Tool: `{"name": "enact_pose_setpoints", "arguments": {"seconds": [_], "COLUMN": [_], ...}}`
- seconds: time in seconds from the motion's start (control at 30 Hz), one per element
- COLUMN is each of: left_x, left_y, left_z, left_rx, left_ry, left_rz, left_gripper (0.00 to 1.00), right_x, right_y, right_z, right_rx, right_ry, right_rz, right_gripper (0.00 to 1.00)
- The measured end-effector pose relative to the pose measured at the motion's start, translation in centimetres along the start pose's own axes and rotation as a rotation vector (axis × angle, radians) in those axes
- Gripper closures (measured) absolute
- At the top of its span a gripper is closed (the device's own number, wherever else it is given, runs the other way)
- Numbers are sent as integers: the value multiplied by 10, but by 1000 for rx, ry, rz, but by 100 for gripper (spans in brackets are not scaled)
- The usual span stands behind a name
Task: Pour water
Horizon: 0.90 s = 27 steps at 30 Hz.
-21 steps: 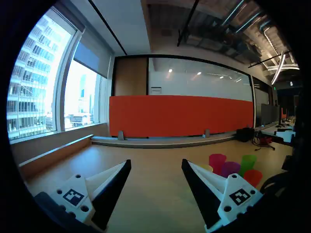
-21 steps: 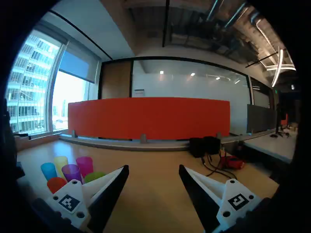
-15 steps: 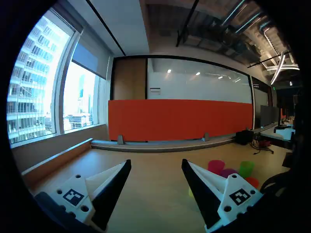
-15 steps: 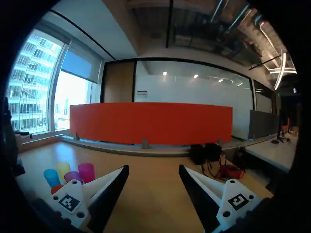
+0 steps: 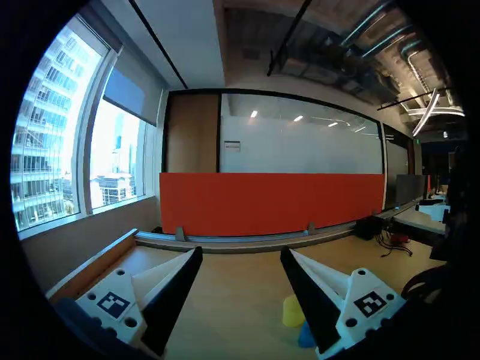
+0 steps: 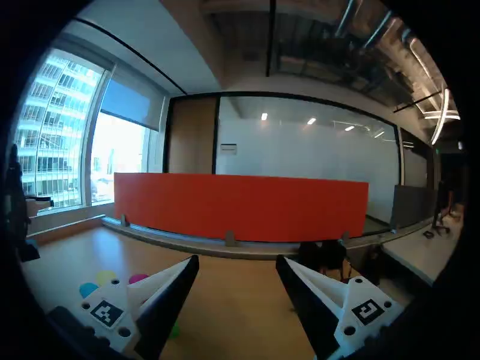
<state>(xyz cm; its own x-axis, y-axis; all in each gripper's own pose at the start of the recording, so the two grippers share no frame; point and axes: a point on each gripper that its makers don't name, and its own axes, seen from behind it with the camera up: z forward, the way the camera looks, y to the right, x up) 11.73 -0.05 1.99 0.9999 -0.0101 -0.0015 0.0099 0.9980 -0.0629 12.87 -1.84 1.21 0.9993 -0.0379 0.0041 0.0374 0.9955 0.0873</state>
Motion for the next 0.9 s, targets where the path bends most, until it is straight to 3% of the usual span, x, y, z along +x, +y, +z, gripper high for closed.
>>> {"name": "enact_pose_setpoints", "arguments": {"seconds": [0.4,0.7,0.9], "left_x": [46,56,55], "left_y": [5,13,23], "left_z": [6,9,9], "left_rx": [-46,-101,-157], "left_ry": [-9,-22,-34], "left_rz": [10,-2,14], "left_gripper": [4,4,4], "right_x": [44,53,56], "right_y": [-5,-13,-31], "right_z": [6,5,2], "right_rx": [45,88,184], "right_ry": [-2,0,8], "right_rz": [25,22,-4], "right_gripper": [1,1,1]}}
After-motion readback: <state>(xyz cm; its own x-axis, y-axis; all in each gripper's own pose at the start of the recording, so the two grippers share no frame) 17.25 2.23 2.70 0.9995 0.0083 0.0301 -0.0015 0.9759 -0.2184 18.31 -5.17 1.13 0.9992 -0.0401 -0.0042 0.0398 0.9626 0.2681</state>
